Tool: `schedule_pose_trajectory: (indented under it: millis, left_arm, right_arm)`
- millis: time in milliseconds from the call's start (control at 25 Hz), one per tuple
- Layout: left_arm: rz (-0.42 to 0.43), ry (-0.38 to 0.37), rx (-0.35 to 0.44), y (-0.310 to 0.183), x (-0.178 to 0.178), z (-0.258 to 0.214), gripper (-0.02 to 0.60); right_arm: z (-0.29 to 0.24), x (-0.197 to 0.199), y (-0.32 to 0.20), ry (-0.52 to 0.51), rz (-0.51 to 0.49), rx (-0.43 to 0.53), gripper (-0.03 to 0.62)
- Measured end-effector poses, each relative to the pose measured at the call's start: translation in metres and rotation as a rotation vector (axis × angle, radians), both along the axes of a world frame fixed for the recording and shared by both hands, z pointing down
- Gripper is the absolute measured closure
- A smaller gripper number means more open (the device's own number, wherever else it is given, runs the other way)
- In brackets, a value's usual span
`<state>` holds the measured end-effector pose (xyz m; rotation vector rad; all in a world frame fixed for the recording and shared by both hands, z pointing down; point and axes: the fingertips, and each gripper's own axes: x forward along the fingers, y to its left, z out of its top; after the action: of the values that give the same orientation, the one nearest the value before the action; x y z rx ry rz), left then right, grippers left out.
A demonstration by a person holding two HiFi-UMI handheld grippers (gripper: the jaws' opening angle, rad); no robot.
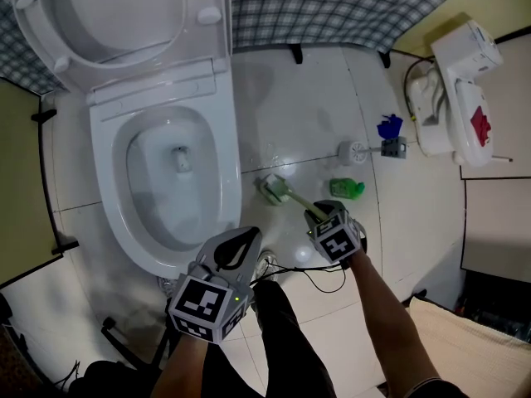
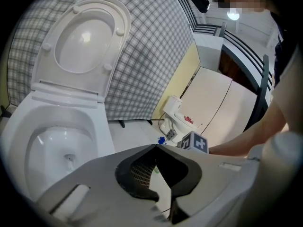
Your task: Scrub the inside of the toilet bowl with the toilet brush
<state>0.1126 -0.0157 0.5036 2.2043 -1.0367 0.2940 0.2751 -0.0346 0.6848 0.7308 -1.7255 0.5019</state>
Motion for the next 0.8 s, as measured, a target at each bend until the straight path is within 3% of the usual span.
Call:
schedule_pose_trajectory:
  millis: [160,560,800]
  left_arm:
    - [-0.003,-0.009,0.017,-0.001,-0.012,-0.019,0.581]
    - [-0.019,-0.048,0.101,-0.010,-0.061,-0.100,0.581]
    - [-0.069,-0.070,0.122,-0.006,-0.100,-0.137,0.581]
  right_arm:
    - [-0.062,0.005,0.005,-0.052,0.036,0.099,0.471]
    - [-0.295,-0.028,-0.018,-0.271,0.090,0.507,0.473]
    - [-0.361,-0.097,-0.005,-0.406,0.022,0.536,0.473]
